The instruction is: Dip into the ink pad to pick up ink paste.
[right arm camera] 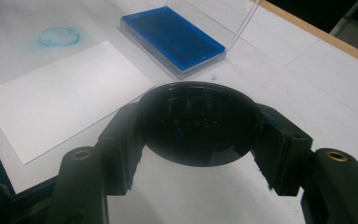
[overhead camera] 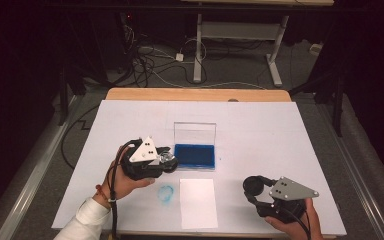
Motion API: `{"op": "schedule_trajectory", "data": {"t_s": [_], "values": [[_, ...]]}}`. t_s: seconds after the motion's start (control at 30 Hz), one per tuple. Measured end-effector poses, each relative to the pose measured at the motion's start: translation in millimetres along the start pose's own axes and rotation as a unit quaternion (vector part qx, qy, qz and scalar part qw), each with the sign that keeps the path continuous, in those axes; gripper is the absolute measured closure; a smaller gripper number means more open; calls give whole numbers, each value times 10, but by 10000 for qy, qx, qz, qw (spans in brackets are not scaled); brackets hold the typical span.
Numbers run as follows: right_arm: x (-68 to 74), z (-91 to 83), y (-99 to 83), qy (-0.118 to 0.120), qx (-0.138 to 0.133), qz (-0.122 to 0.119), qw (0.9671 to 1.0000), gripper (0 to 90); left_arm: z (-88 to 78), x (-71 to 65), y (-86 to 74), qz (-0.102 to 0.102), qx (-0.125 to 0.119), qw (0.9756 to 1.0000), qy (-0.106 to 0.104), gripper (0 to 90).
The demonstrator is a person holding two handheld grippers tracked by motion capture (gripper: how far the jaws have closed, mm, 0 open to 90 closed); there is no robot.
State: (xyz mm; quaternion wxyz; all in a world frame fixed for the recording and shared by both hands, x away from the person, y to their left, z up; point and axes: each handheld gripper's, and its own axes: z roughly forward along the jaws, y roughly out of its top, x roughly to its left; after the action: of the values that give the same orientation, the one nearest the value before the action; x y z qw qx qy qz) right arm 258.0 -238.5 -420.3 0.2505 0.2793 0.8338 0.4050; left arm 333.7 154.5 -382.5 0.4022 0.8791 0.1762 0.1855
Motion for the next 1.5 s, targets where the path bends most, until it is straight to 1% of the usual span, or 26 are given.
{"op": "schedule_trajectory", "data": {"t_s": [0.1, 0.23, 0.4, 0.53, 0.8, 0.87, 0.9, 0.97, 1.13, 1.3, 1.43, 1.5], "values": [[-10, 7, 3, -10, 5, -12, 10000, 387, -30, -4, -33, -43, -17, 10000, -8, 544], [-7, 11, 5, 3, 11, -16, 10000, 388, -56, -15, -74, -20, 55, 10000, 2, 544], [-8, 8, 5, -6, 4, -19, 10000, 387, -120, -17, -128, -83, 42, 10000, 30, 544], [-10, 4, 11, -1, -7, -29, 10000, 388, -158, -22, -175, -117, 84, 9999, 42, 544], [-8, 11, 15, -5, 4, -19, 10000, 387, -203, -32, -302, -253, 120, 9996, 95, 544], [-5, 13, 18, 10, 1, -25, 10000, 387, -209, -41, -340, -252, 154, 9995, 148, 544], [-1, 15, 21, 10, 5, -27, 10000, 387, -212, -42, -356, -268, 176, 9994, 127, 543], [0, 19, 29, 17, -8, -29, 10000, 387, -229, -50, -383, -273, 193, 9993, 164, 544], [3, 34, 43, 52, -18, -42, 10000, 388, -262, -71, -431, -294, 249, 9991, 157, 544], [7, 52, 60, 66, -30, -66, 10000, 387, -289, -75, -490, -361, 283, 9988, 177, 544], [11, 66, 59, 81, -3, -72, 9999, 387, -298, -69, -533, -370, 362, 9985, 177, 544], [9, 67, 60, 78, -6, -64, 9999, 387, -306, -66, -549, -414, 357, 9984, 174, 543]]}}
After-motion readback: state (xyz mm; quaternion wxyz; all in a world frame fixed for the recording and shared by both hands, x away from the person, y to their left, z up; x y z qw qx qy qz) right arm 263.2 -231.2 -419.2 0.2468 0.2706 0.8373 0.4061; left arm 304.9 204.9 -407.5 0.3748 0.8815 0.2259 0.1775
